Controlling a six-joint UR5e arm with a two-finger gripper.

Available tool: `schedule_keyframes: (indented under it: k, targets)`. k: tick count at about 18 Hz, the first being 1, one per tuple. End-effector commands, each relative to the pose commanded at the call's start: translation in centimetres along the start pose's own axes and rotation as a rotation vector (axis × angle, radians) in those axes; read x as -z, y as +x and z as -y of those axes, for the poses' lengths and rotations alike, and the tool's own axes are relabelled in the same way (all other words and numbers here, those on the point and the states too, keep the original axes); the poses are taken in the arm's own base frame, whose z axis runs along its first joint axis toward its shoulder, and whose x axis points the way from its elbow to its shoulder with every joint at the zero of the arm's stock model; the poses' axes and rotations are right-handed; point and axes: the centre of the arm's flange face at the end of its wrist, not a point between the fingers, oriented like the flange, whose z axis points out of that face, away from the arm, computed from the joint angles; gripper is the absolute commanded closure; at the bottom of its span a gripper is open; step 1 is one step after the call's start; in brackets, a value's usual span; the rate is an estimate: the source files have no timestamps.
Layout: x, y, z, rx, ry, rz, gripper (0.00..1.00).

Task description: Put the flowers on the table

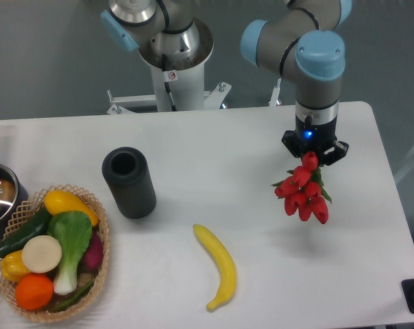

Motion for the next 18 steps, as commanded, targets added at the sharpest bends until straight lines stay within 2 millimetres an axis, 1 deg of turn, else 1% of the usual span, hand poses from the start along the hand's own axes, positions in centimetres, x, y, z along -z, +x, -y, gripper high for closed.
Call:
schedule_keyframes:
  k: [3, 5, 7, 9, 10, 12, 13, 14, 15, 18]
  targets:
    - [-0.4, 0.0, 0.2, -0.003, 0.0, -0.006, 1.0]
    - [-1.4, 0.1, 0.7, -0.009, -0.004, -0.021, 0.99]
    - [-2.2, 0.2, 0.8, -0.019, -0.009, -0.034, 0.96]
    - [-2.7, 0.8, 1.0, -0.027, -0.012, -0.046, 0.91]
    - [-2.9, 0.9, 1.1, -0.028, -0.013, -0.05, 0.85]
    - [-3.4, 1.0, 1.1, -0.03, -0.016, -0.059, 0.61]
    - [-3.7, 1.2, 1.2, -0.033, -0.019, -0.068, 0.45]
    - [-3.8, 1.5, 1.6, -0.039, -0.017, -0.07, 0.13]
    - [-3.7, 1.5, 1.7, -0.034, -0.017, -0.067, 0.0]
    - [-3.9, 1.5, 1.7, -0.03, -0.017, -0.069, 0.0]
